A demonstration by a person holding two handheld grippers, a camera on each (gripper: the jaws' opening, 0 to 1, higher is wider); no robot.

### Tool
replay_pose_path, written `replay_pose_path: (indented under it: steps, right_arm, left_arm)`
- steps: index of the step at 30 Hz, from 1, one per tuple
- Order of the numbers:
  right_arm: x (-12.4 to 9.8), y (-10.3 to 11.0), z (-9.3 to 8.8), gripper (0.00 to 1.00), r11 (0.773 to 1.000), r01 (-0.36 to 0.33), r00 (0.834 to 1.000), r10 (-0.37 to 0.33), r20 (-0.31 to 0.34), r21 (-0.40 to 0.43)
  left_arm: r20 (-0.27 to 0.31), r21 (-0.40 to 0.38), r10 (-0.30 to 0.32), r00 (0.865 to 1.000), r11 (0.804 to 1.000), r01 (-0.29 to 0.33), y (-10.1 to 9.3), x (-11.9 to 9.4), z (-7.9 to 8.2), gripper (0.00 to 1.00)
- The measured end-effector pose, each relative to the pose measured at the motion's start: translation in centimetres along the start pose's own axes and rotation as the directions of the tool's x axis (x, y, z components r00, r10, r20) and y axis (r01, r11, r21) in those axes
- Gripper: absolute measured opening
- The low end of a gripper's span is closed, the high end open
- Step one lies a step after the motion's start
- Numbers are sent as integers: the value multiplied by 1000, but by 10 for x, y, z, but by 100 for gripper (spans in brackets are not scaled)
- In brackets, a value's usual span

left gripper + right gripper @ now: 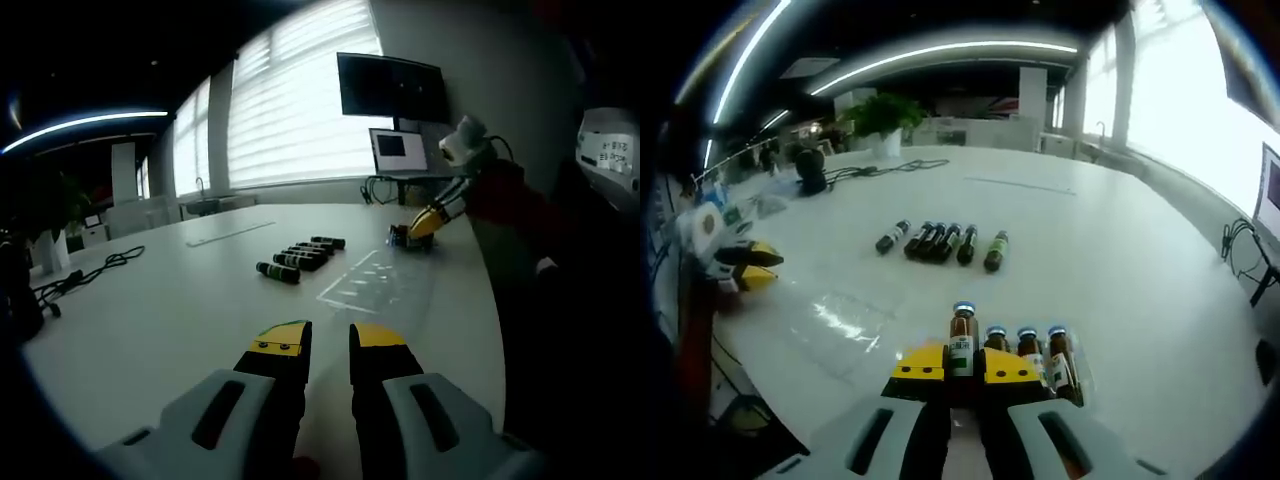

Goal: Grip medicine bottles put into box

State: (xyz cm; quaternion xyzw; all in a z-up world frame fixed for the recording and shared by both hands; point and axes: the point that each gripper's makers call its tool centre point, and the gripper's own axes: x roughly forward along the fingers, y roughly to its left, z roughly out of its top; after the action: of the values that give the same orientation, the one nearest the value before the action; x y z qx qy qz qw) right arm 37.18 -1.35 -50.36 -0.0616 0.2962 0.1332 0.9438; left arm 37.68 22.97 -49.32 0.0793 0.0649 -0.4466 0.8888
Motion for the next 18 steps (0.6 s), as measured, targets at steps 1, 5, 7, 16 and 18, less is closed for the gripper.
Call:
replay_pose_path:
  steps: [1,5,7,16,18]
  right_arm:
    - [0,0,0,6,1000,3,1000,-3,-1,-2]
    - [3,0,-3,6,1000,13,1000,-13,-13,0]
    - [3,0,-4,6,1000,19,1000,-19,-16,-3]
    - [6,1,-9,7,999,33,998,-34,-47,-13]
    - [6,0,-8,7,999,39,999,-40,-35,-26]
  left_arm:
    - [-1,0,0,1000,1000,0,0,0,0,9]
    - [0,0,-1,1000,1000,1,0,0,0,9]
    - [1,-1,-1,1000,1000,1,0,0,0,9]
    - [2,-2,-2,1000,1000,2,0,-1,0,9]
    - [2,-2,-2,1000,1000,2,0,-1,0,9]
